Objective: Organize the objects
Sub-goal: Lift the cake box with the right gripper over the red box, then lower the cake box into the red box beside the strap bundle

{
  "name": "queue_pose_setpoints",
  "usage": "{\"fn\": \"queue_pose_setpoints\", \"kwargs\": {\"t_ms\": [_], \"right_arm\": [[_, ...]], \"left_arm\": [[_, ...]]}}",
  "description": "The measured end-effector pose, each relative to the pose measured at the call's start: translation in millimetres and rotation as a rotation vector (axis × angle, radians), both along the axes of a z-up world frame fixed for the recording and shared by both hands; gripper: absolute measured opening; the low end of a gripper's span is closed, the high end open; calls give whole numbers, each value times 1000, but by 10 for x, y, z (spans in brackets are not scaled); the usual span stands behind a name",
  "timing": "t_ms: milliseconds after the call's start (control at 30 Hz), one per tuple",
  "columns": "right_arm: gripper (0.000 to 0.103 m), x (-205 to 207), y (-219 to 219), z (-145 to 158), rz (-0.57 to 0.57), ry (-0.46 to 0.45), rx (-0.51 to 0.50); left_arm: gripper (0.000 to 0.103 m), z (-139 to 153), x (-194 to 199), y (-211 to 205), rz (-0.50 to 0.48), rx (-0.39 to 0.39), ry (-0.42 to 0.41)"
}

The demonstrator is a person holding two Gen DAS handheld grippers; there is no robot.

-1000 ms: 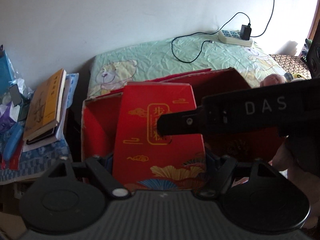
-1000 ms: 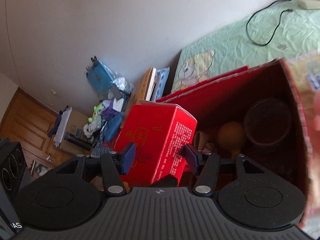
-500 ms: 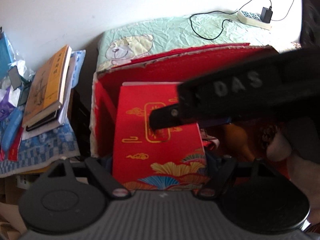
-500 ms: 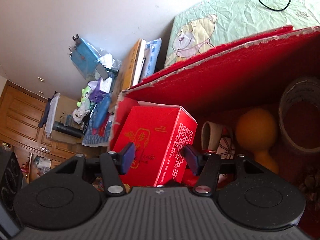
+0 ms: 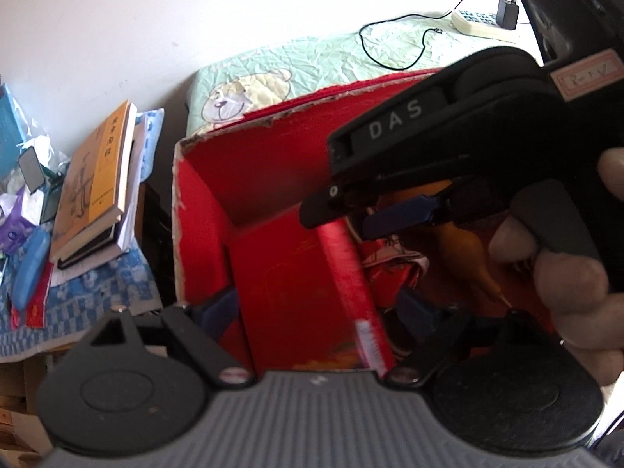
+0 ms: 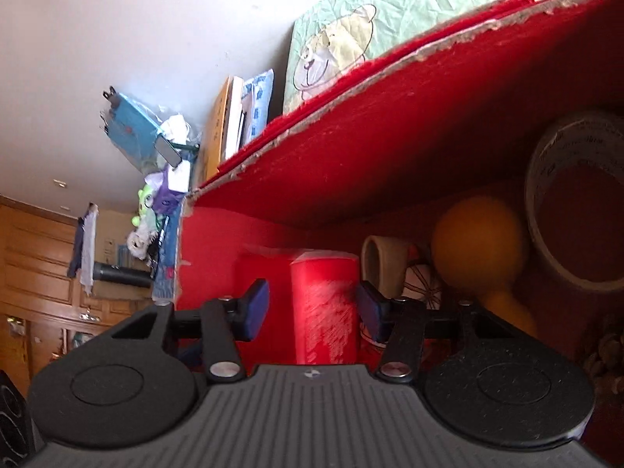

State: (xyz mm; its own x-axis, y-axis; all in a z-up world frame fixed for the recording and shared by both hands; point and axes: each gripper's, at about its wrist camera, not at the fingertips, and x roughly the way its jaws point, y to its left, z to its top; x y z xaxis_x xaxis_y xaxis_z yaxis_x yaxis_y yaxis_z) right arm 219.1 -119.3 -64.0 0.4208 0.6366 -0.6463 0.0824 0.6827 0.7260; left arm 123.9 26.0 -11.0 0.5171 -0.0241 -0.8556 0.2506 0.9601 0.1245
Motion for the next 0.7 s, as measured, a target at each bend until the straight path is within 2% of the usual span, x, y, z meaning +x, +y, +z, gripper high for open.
{"fn": "queue_pose_setpoints", "kwargs": {"t_ms": [133, 333, 700], "right_arm": [[54, 10, -22, -33, -10, 10, 17], [53, -10, -30, -1, -15, -2, -17], [53, 13, -20, -27, -47, -1, -25]], "left_arm": [[88, -21, 23, -27, 1, 1, 8], [86, -94, 118, -108, 14, 0, 39], [88, -131, 151, -190, 22, 25, 20]]}}
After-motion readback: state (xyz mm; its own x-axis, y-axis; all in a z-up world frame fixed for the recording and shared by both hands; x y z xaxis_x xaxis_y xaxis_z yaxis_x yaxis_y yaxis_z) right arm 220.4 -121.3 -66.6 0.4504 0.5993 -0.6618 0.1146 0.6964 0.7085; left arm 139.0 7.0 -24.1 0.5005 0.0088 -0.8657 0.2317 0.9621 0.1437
